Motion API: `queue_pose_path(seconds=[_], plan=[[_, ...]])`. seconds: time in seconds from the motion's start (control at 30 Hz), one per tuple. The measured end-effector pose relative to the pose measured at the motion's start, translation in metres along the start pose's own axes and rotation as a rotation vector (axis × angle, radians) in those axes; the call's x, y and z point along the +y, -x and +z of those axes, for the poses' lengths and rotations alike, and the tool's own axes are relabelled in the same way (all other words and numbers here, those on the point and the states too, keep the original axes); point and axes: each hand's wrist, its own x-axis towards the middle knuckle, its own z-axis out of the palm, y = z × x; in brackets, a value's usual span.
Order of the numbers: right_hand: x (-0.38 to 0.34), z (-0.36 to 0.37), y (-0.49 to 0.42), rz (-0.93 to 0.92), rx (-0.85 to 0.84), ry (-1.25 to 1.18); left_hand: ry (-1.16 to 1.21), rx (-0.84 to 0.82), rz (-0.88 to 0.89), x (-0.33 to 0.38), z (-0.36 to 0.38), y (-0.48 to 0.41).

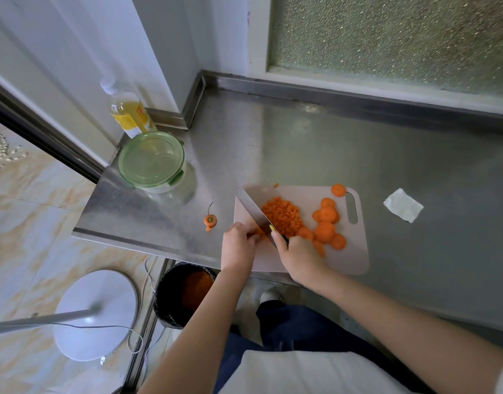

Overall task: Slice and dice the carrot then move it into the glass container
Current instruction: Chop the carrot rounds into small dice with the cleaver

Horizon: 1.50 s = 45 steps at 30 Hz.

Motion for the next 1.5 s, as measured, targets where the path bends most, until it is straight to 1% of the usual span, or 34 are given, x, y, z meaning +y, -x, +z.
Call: queue_pose_path(seconds=[0.1,0.17,0.27,0.43,0.63,0.77,0.93,1.1,1.33,1.5], plan=[[0.001,0.004,0.001,-0.021,0.032,0.041,0.015,-0.006,-0.019,-0.001,0.000,-0.001],[0.000,0.005,0.002,-0.033,0.035,0.044,0.020,-0.008,-0.002,0.000,0.000,0.000],[-0.005,0.003,-0.001,-0.050,0.011,0.013,0.025,-0.007,0.012,0.000,-0.001,0.002],[-0.002,-0.002,-0.012,-0.040,-0.022,-0.089,0.120,-0.007,0.019,0.002,-0.006,0.006],[0.005,-0.004,-0.021,-0.055,0.028,-0.091,0.166,-0.018,0.006,0.004,-0.009,0.007],[0.008,-0.010,-0.025,-0.037,0.025,-0.129,0.153,-0.026,0.002,0.006,-0.007,0.006],[0.006,-0.020,-0.016,-0.065,0.008,-0.152,0.092,-0.021,0.020,0.004,-0.005,0.007],[0.007,-0.027,-0.005,-0.052,-0.017,-0.108,0.047,0.003,0.021,-0.003,-0.003,0.010],[0.009,-0.026,0.005,-0.094,-0.047,-0.020,0.113,0.046,-0.021,0.001,0.001,0.012],[0.011,-0.021,0.004,-0.078,-0.050,0.052,0.125,0.068,-0.013,0.001,0.004,0.013]])
